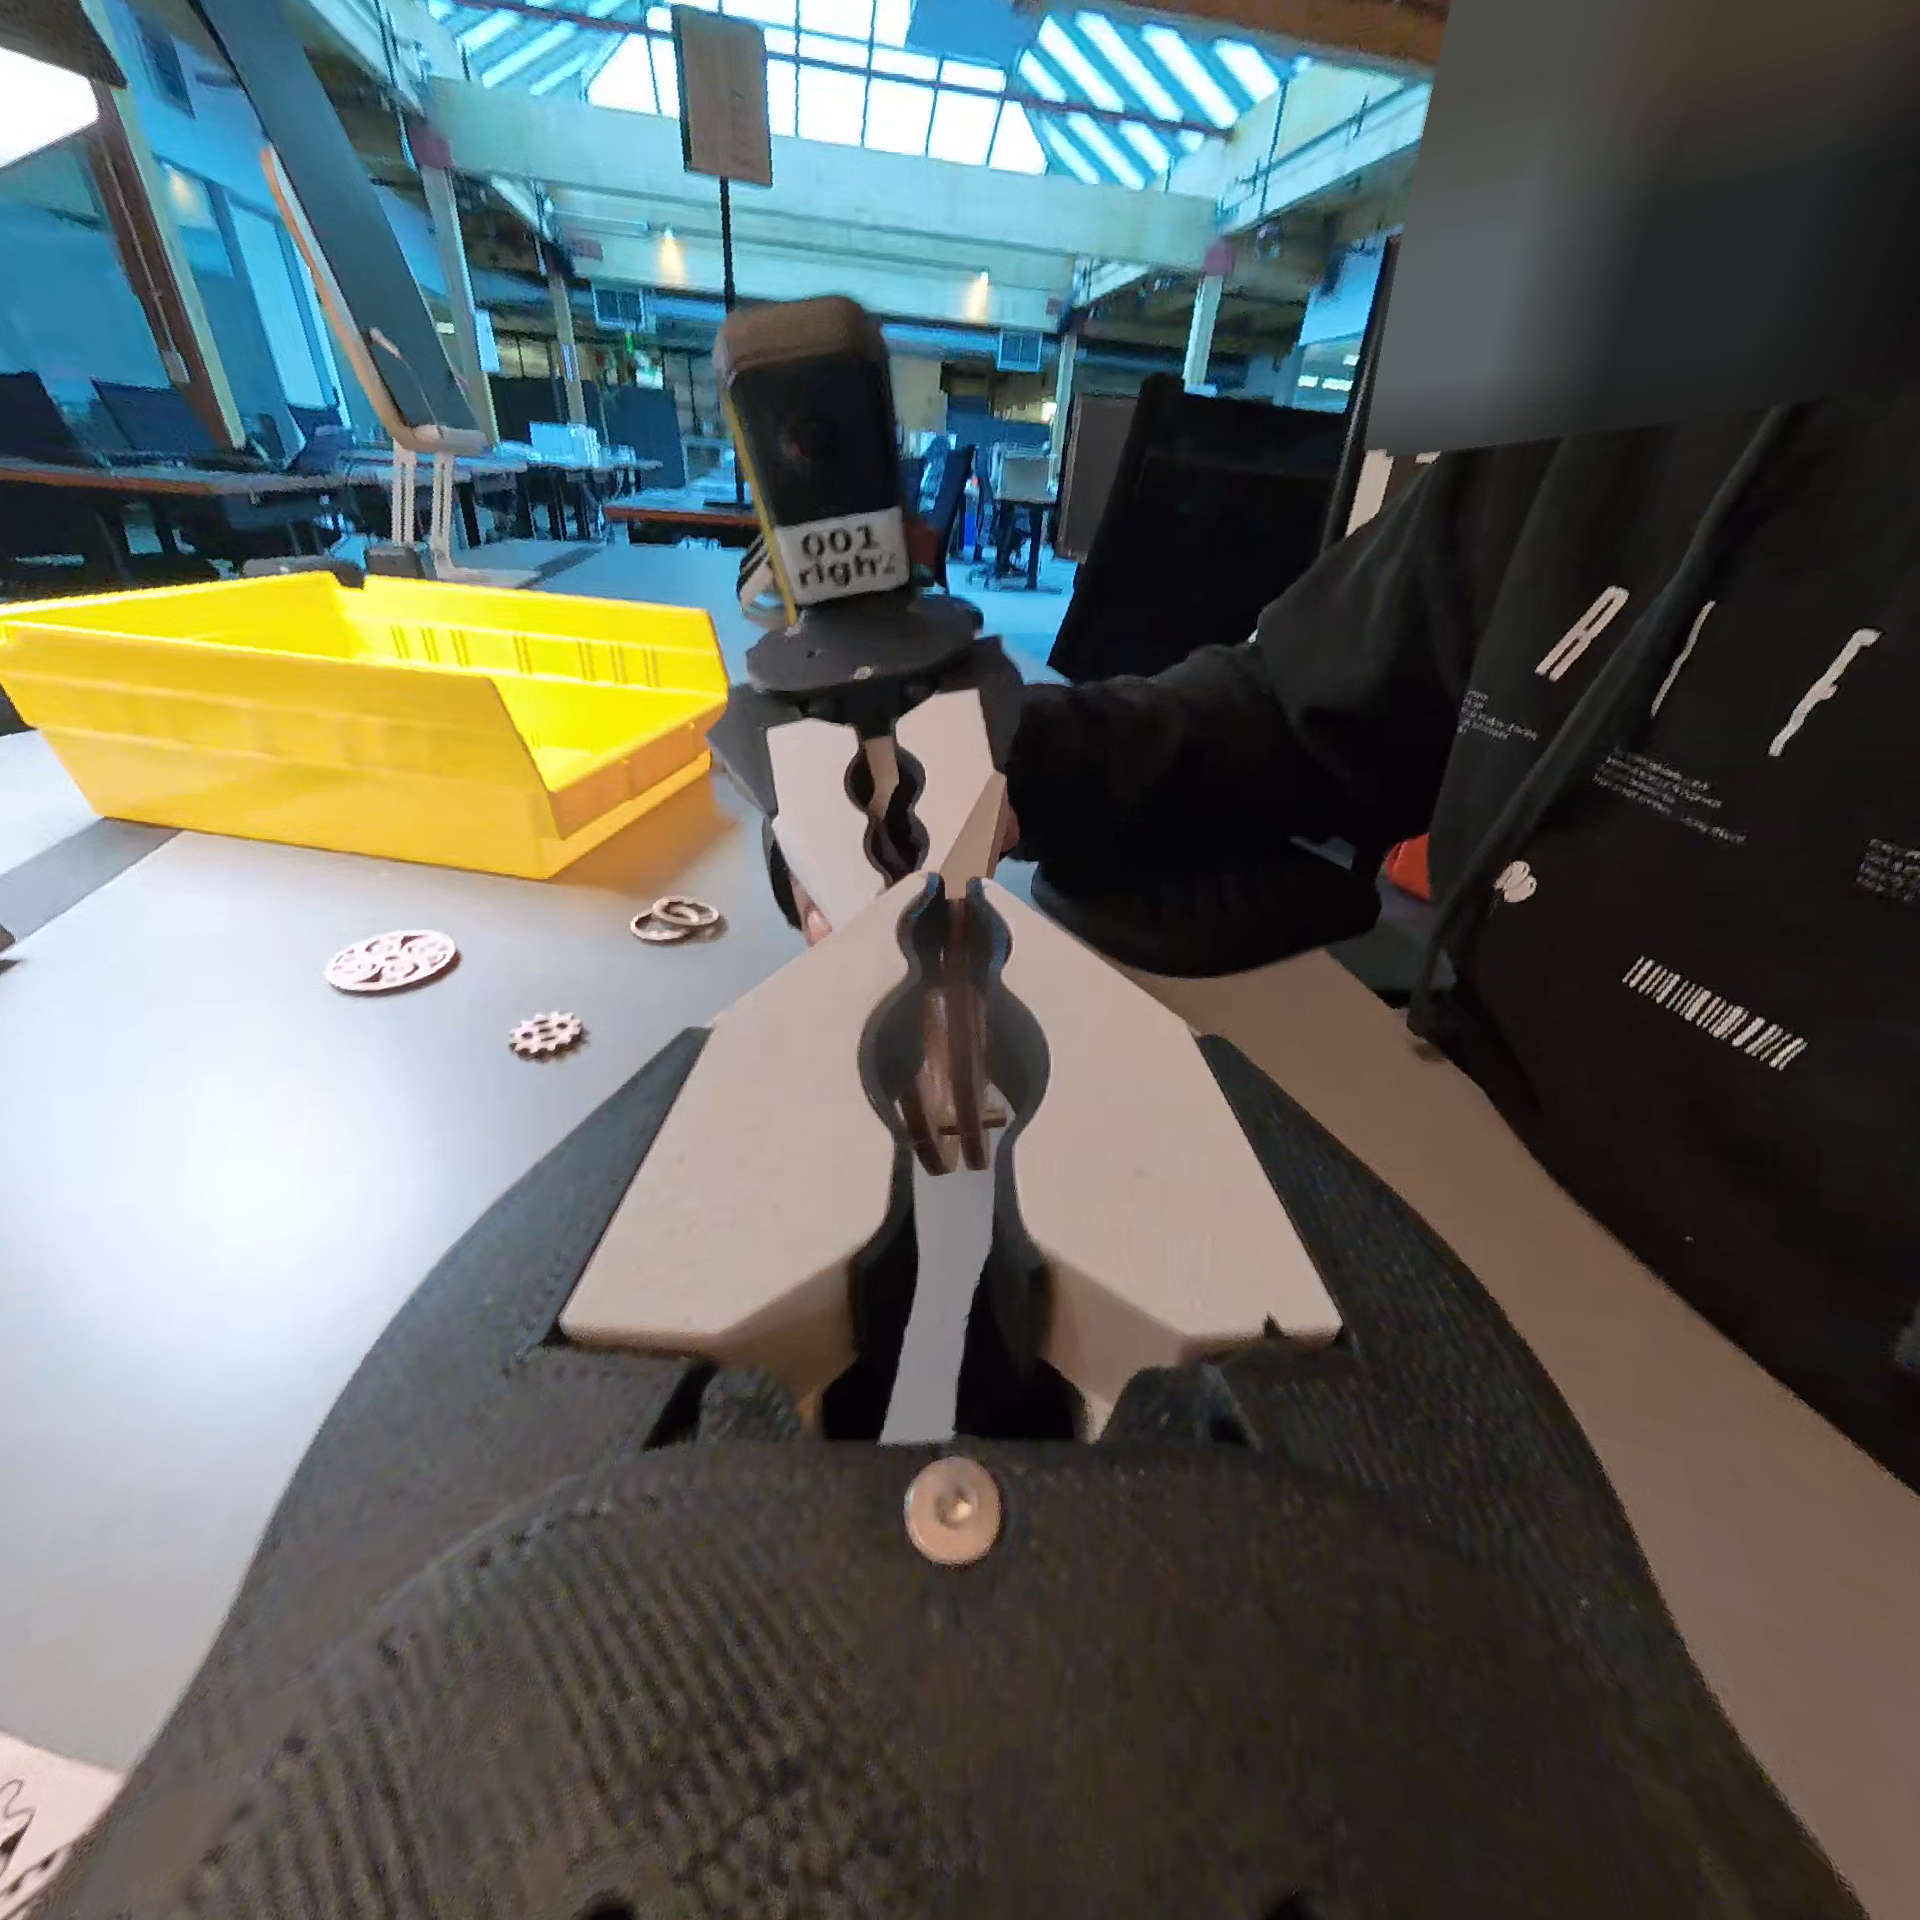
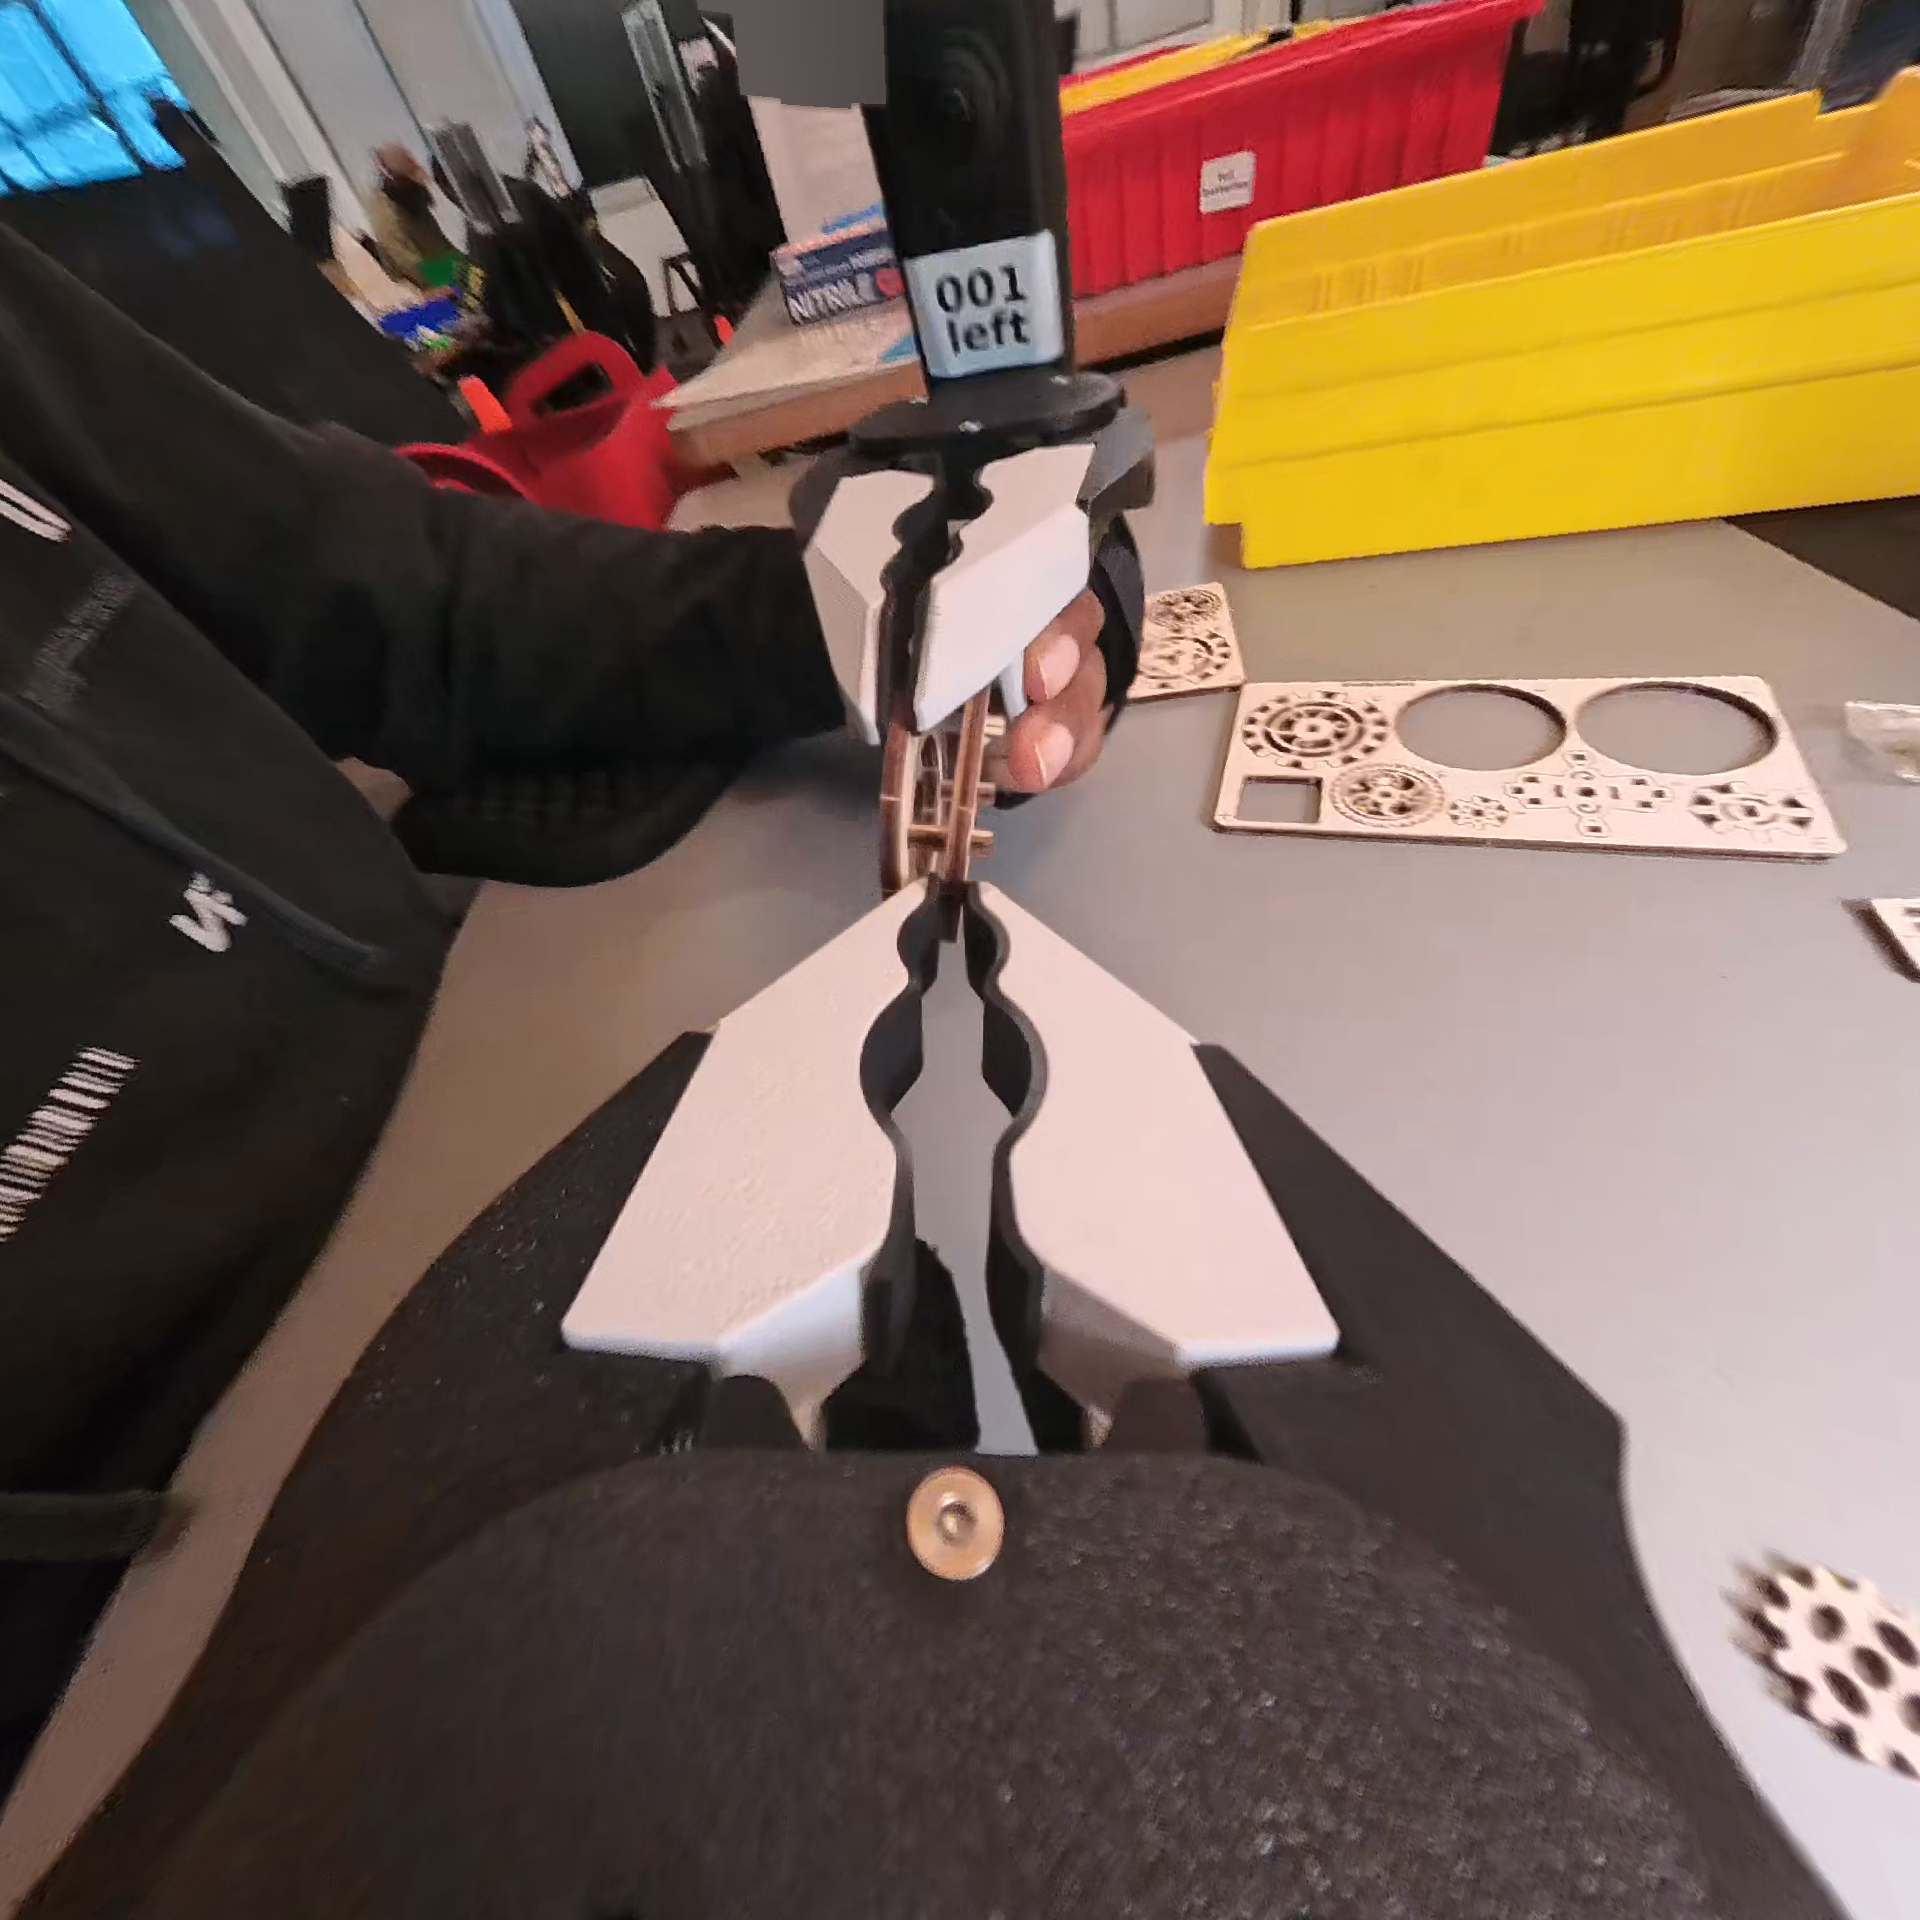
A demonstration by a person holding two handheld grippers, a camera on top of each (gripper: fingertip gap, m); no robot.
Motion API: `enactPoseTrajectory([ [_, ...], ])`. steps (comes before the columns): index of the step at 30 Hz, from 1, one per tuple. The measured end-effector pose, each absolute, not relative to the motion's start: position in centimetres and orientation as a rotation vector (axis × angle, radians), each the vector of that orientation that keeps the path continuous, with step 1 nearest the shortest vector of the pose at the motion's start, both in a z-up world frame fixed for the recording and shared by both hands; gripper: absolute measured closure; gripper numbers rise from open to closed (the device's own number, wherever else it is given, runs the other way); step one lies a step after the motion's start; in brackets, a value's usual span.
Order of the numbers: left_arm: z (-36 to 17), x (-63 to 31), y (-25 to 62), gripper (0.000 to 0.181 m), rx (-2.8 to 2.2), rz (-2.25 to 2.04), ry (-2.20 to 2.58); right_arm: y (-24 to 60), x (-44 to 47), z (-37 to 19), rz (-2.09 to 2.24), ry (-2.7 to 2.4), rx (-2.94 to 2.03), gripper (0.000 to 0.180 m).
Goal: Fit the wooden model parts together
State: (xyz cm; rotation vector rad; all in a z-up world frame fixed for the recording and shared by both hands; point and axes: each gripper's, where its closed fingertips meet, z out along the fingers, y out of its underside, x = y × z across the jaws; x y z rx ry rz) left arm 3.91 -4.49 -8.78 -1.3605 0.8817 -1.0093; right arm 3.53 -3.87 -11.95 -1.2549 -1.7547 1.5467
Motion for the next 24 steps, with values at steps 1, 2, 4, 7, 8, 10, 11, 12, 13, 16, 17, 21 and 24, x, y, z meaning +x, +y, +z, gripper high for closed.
enactPoseTrajectory([
  [1, -9.2, 3.8, -4.4, 0.179, -1.391, -0.993, 0.895, -3.8, 3.4, -12.3, 1.498, -1.771, -1.264, 0.178],
  [2, -9.7, 3.7, -4.3, 0.179, -1.435, -0.967, 0.916, -3.5, 3.4, -12.6, 1.45, -1.794, -1.292, 0.179],
  [4, -10.9, 3.5, -3.9, 0.17, -1.539, -0.845, 0.976, -2.7, 3.6, -13.2, 1.309, -1.848, -1.371, 0.178],
  [7, -12.3, 4.4, -3.8, 0.164, -1.642, -0.639, 1.12, -1.6, 4.2, -14.4, 0.946, -1.971, -1.451, 0.179],
  [8, -12.8, 4.7, -3.7, 0.167, -1.668, -0.575, 1.16, -1.7, 4.4, -14.6, 0.862, -2.004, -1.46, 0.179],
  [10, -14.3, 5.0, -3.7, 0.172, -1.735, -0.456, 1.246, -2.1, 4.5, -15.0, 0.745, -2.066, -1.477, 0.18],
  [11, -14.8, 5.1, -3.6, 0.175, -1.755, -0.405, 1.274, -2.2, 4.7, -15.4, 0.681, -2.1, -1.49, 0.18],
  [12, -15.2, 5.1, -3.5, 0.177, -1.771, -0.364, 1.296, -2.2, 4.8, -15.6, 0.639, -2.124, -1.495, 0.18],
  [13, -15.5, 5.1, -3.6, 0.178, -1.788, -0.337, 1.312, -2.2, 4.9, -15.8, 0.621, -2.137, -1.51, 0.18],
  [16, -16.6, 5.2, -3.5, 0.178, -1.822, -0.296, 1.34, -2.4, 5.0, -15.8, 0.601, -2.158, -1.519, 0.18],
  [17, -17.1, 5.5, -3.8, 0.179, -1.827, -0.326, 1.349, -2.7, 5.1, -15.8, 0.612, -2.173, -1.509, 0.18],
  [21, -17.8, 5.6, -4.0, 0.179, -1.819, -0.46, 1.321, -2.8, 5.1, -16.6, 0.638, -2.197, -1.493, 0.18],
  [24, -17.8, 5.8, -4.3, 0.179, -1.818, -0.564, 1.302, -2.9, 5.0, -16.6, 0.702, -2.211, -1.483, 0.18],
])
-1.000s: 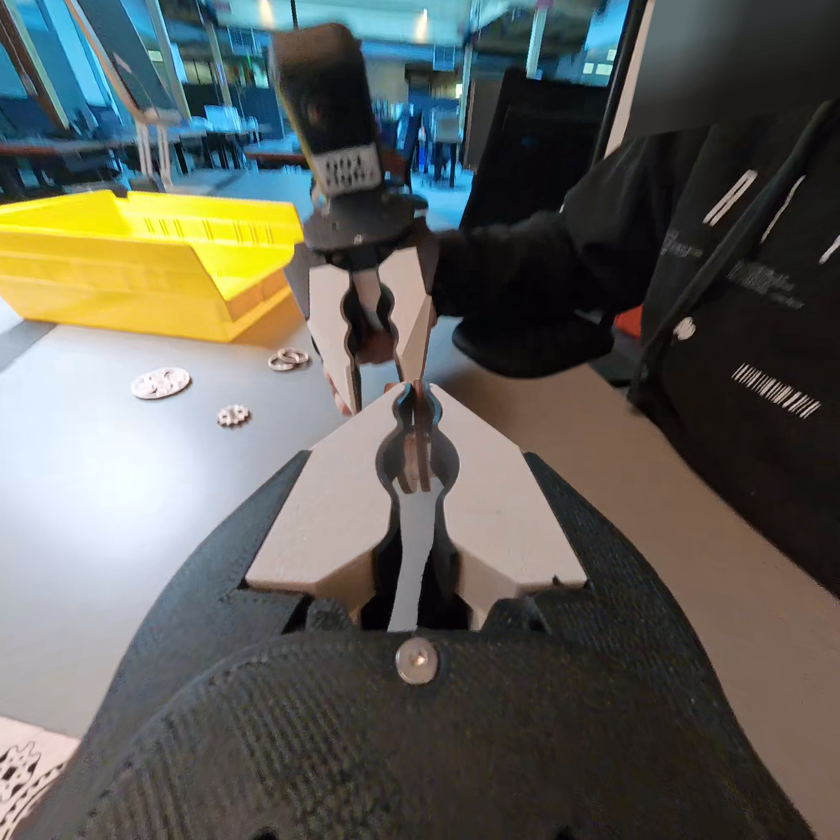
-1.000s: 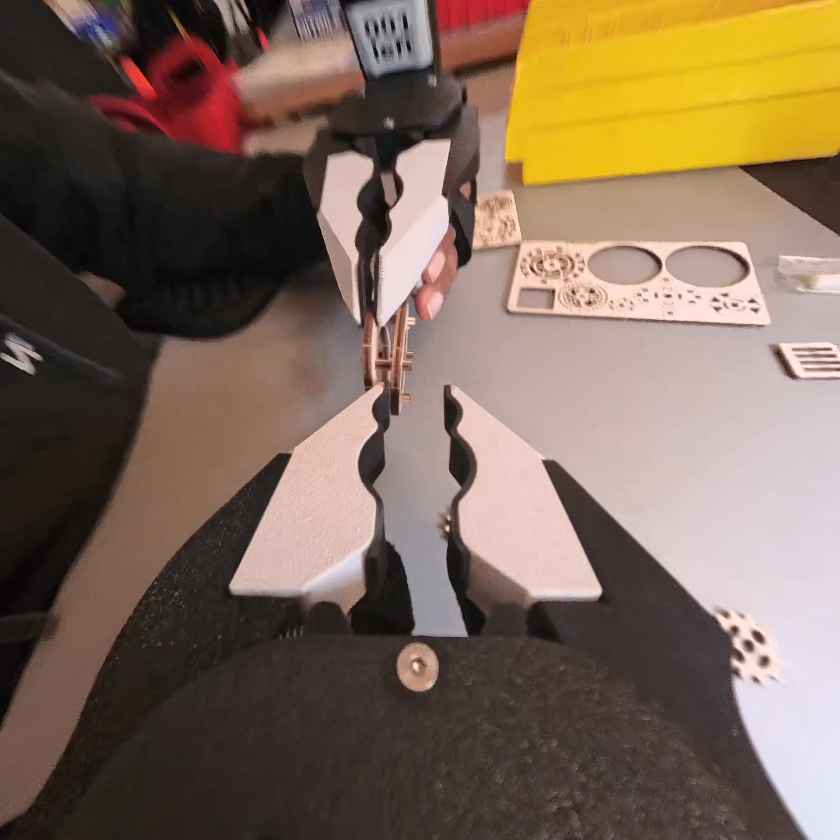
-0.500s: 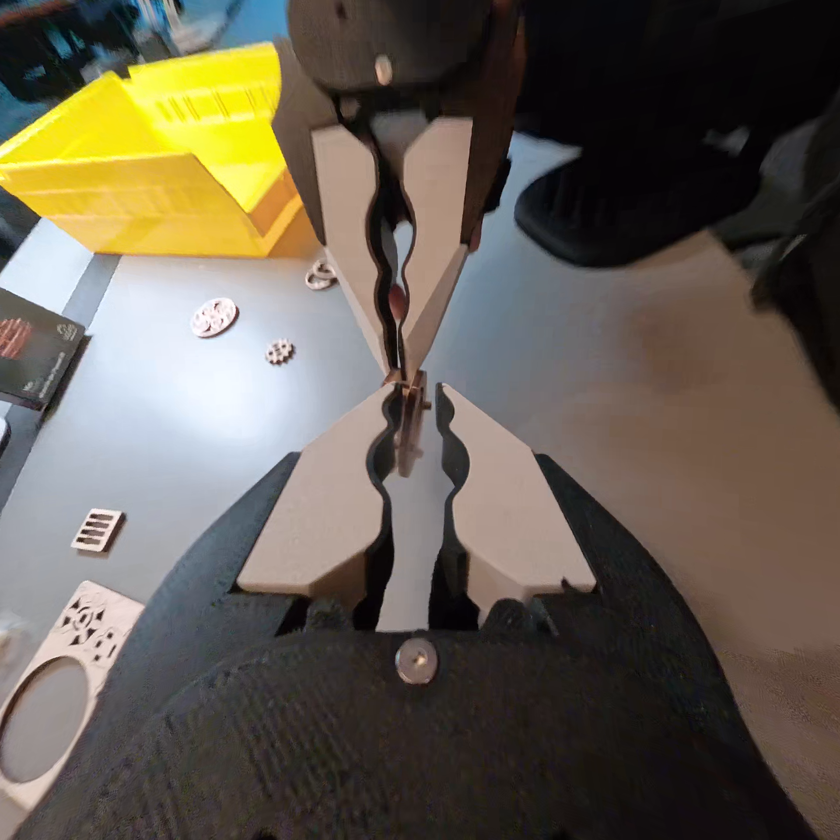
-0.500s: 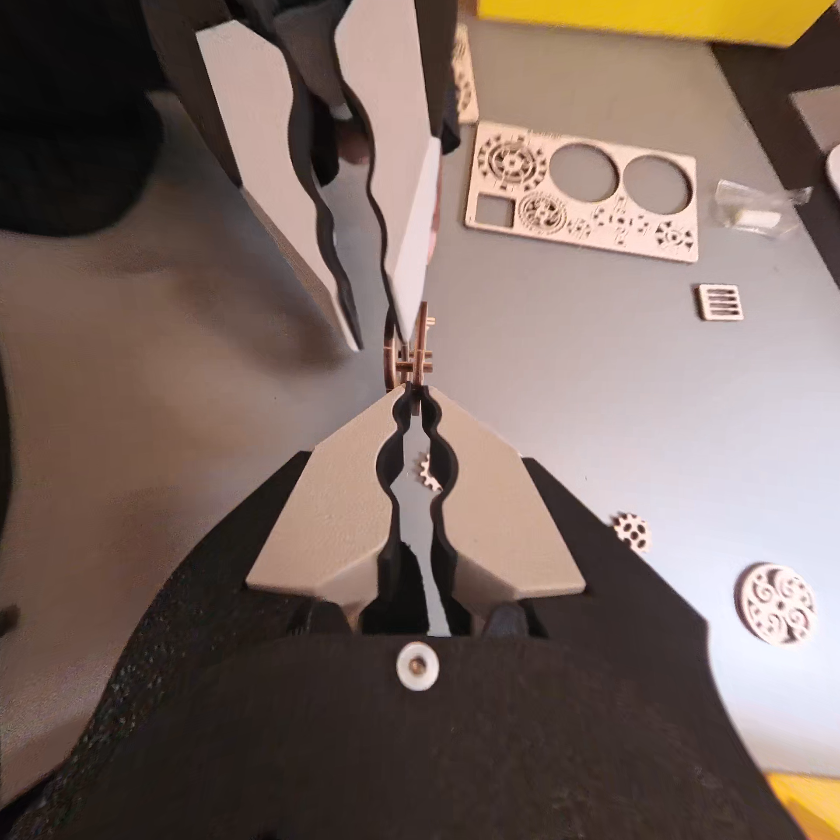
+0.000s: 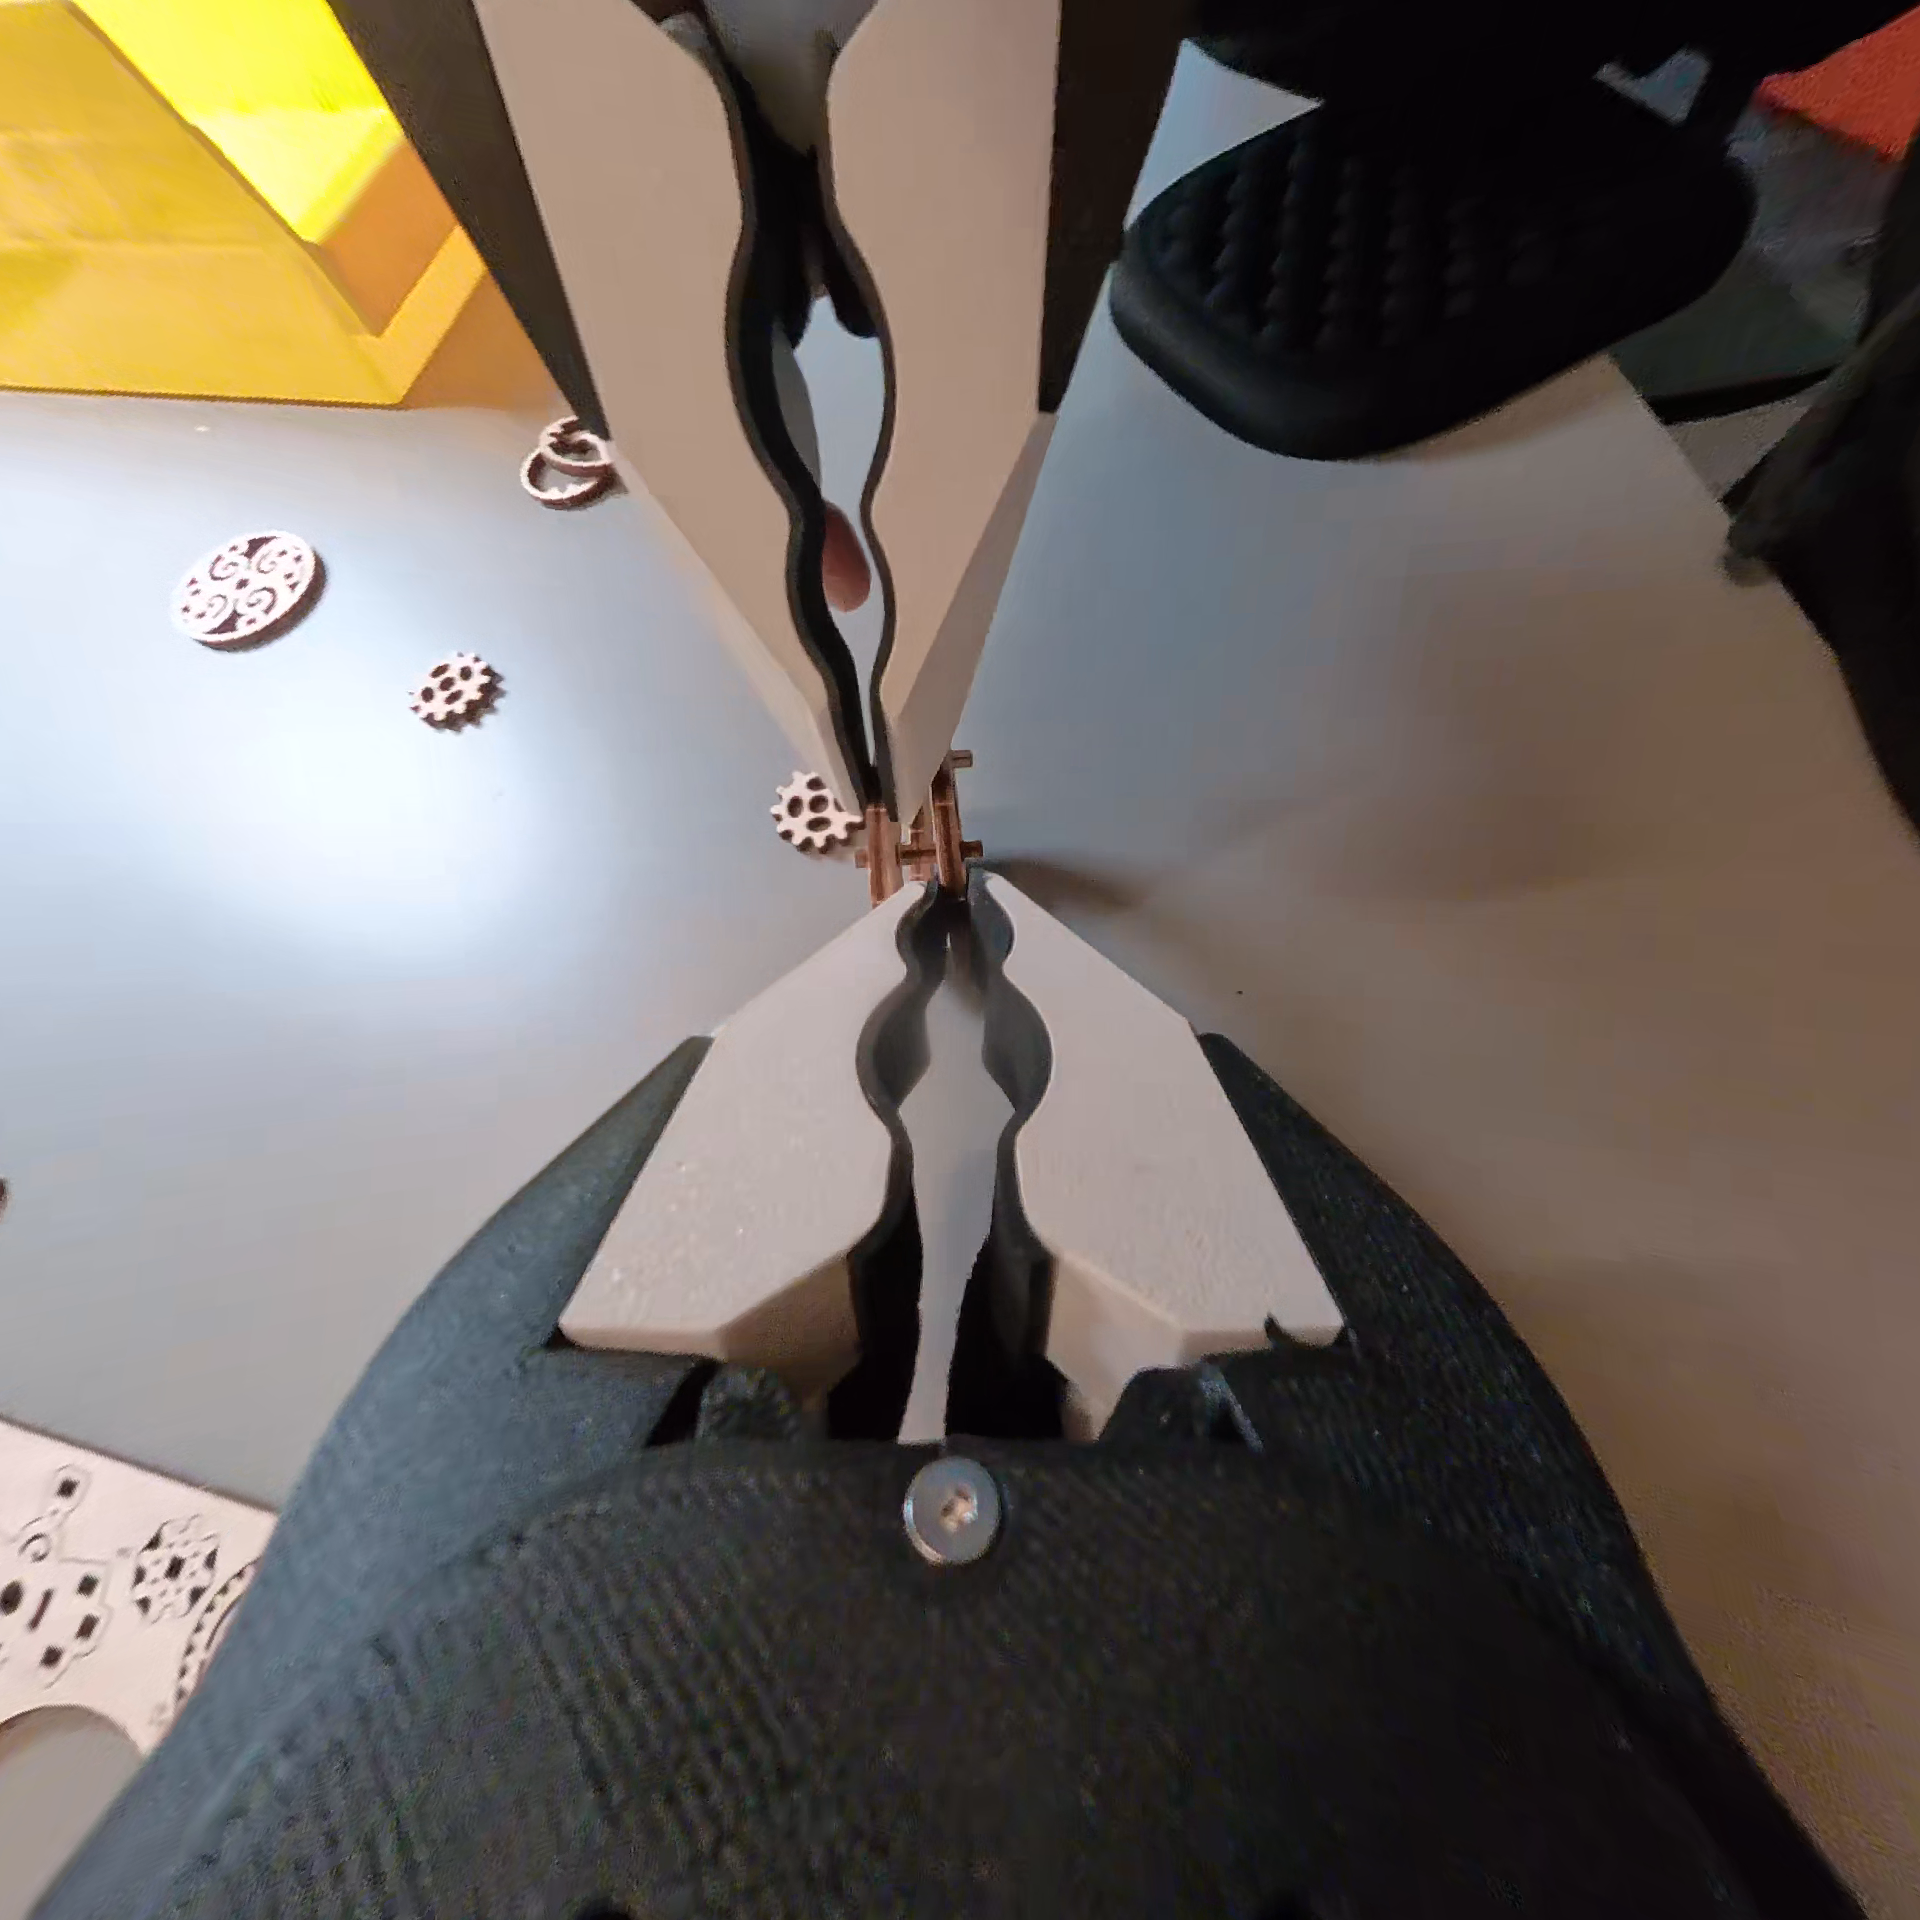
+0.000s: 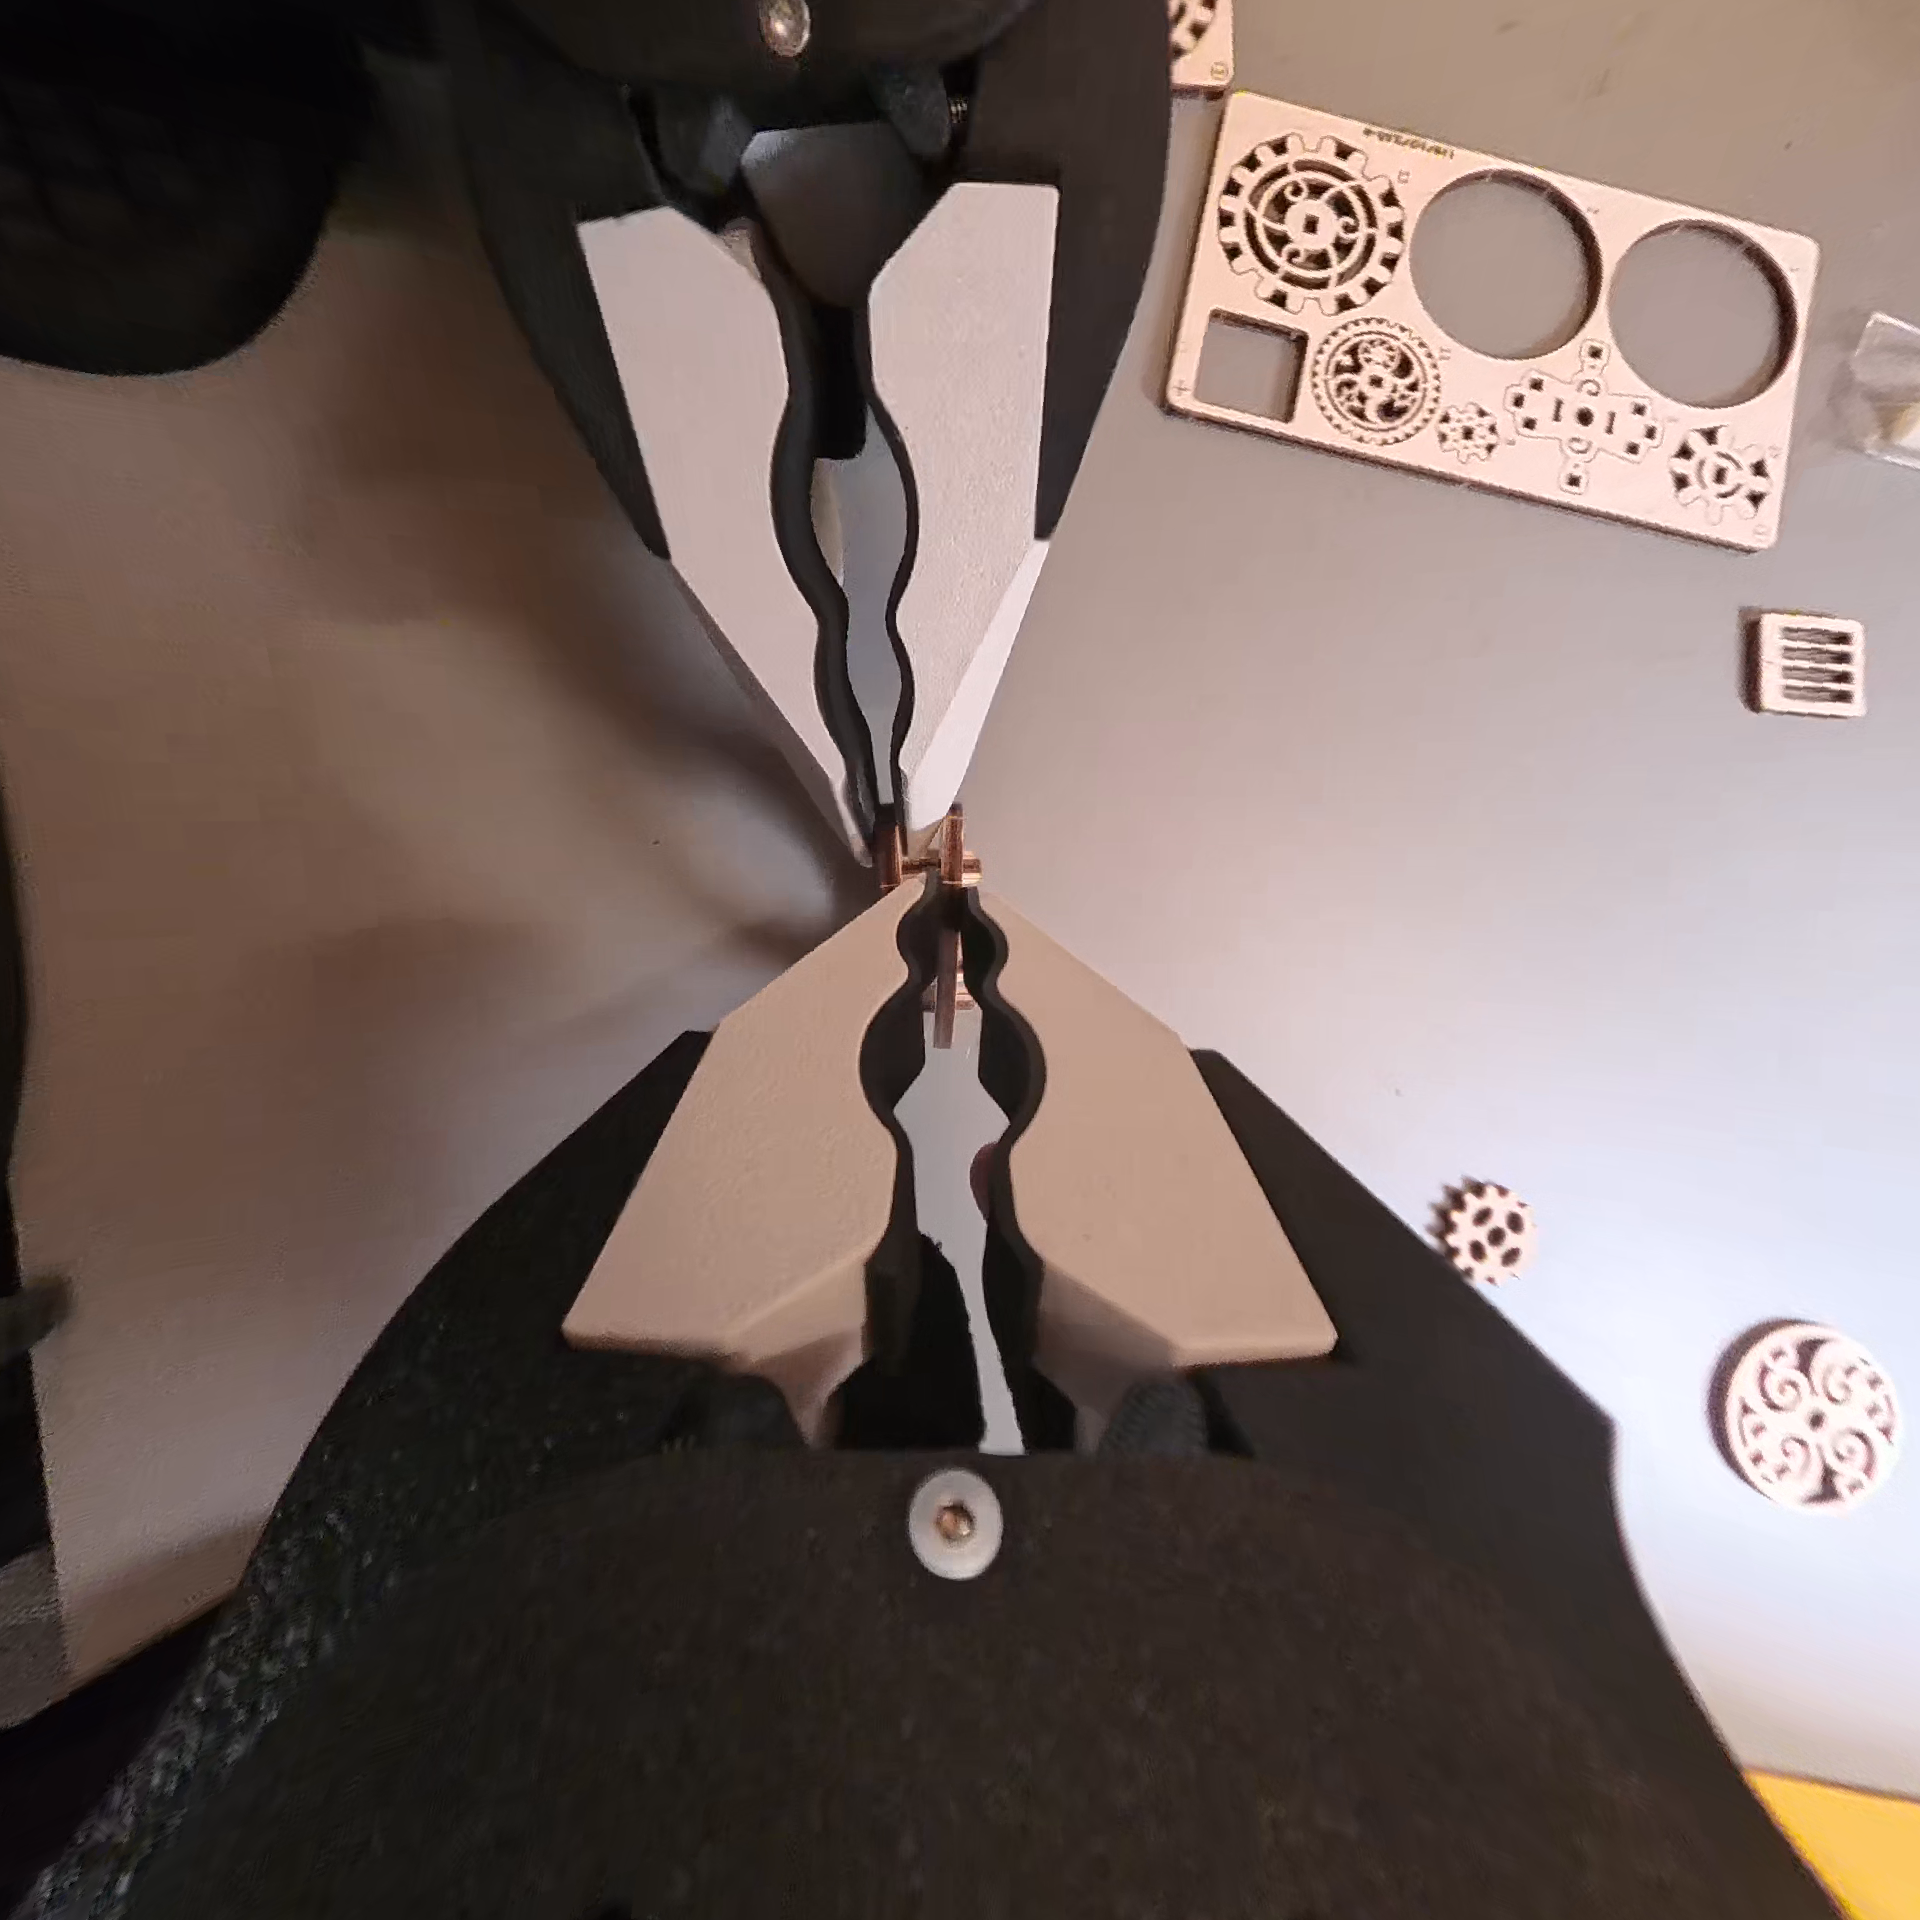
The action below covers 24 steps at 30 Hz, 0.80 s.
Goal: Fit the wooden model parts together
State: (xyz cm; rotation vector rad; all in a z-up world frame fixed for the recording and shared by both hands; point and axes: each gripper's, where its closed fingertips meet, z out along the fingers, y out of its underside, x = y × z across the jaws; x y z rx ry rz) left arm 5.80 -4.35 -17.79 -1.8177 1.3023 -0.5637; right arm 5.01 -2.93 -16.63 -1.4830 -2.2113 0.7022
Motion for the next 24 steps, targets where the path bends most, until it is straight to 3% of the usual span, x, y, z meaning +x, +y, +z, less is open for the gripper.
enactPoseTrajectory([
  [13, -17.4, 6.4, -5.1, 0.178, -1.786, -0.701, 1.306, -3.3, 5.3, -16.7, 1.043, -2.19, -1.472, 0.179],
  [17, -16.4, 5.9, -4.2, 0.179, -1.679, -0.559, 1.289, -3.0, 5.3, -14.9, 1.091, -2.077, -1.34, 0.178],
  [20, -16.6, 5.1, -4.1, 0.179, -1.626, -0.444, 1.326, -0.8, 6.1, -14.0, 1.037, -1.967, -1.293, 0.163],
  [24, -17.1, 5.5, -3.9, 0.179, -1.591, -0.39, 1.367, -1.9, 6.5, -13.9, 1.21, -1.92, -1.234, 0.16],
])
